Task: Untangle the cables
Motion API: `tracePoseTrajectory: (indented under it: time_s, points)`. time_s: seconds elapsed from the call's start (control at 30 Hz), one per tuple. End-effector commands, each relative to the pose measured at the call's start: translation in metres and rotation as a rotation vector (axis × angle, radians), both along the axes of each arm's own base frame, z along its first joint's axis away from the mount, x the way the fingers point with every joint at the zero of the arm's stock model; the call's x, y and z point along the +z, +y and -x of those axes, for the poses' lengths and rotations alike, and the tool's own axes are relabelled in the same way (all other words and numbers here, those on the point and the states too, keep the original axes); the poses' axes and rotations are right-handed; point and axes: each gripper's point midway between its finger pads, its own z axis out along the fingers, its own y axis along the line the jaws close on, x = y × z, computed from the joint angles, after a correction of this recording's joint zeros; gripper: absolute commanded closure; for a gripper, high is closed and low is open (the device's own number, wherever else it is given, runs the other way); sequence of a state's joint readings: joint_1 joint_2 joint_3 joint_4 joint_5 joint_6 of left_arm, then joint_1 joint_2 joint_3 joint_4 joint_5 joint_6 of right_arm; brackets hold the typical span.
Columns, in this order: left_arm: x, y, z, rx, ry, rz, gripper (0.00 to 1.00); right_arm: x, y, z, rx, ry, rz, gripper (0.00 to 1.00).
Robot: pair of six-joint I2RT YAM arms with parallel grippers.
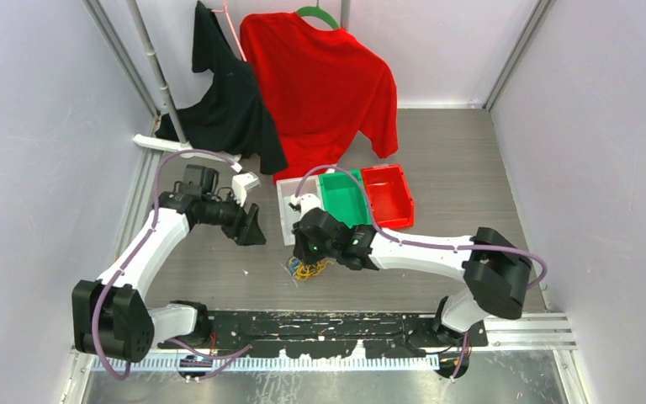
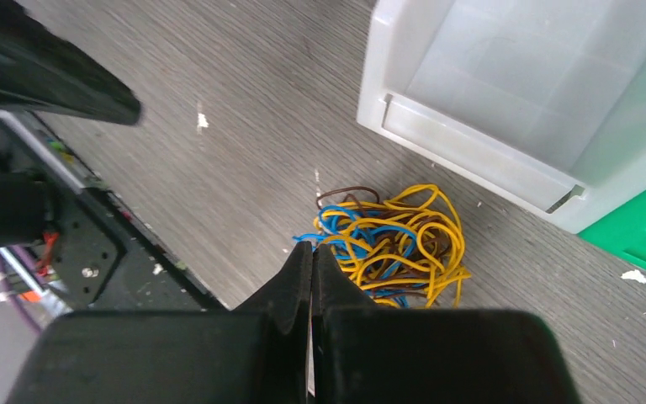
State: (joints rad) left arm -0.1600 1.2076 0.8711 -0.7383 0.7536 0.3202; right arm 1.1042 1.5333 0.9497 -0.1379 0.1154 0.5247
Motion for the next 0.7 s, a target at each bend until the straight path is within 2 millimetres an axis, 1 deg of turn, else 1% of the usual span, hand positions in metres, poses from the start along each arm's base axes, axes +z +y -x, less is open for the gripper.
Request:
tracePoseTrajectory:
  time_s: [0.0,0.07,0.2,0.43,0.53,0.67]
  points:
    - [0.026,-0.019,0.007,-0.064,-0.036,0.044,0.35,0.056,0.010,0.005,0.022,-0.032,-0.155,0.99]
    - [0.028,-0.025,0.012,-0.088,-0.035,0.048,0.35,0.068,0.010,0.007,0.028,-0.037,-0.183,0.99]
    - [0.033,-0.038,0.021,-0.138,-0.028,0.071,0.35,0.083,0.011,0.011,0.035,-0.032,-0.231,0.99]
    - [0.048,-0.054,0.033,-0.201,0.000,0.191,0.35,0.129,0.017,0.021,0.073,-0.035,-0.367,0.99]
    - [0.050,-0.060,0.034,-0.200,0.045,0.234,0.35,0.145,0.020,0.023,0.079,-0.035,-0.419,0.99]
    - [0.052,-0.067,0.033,-0.195,0.067,0.287,0.36,0.159,0.024,0.026,0.092,-0.025,-0.477,0.99]
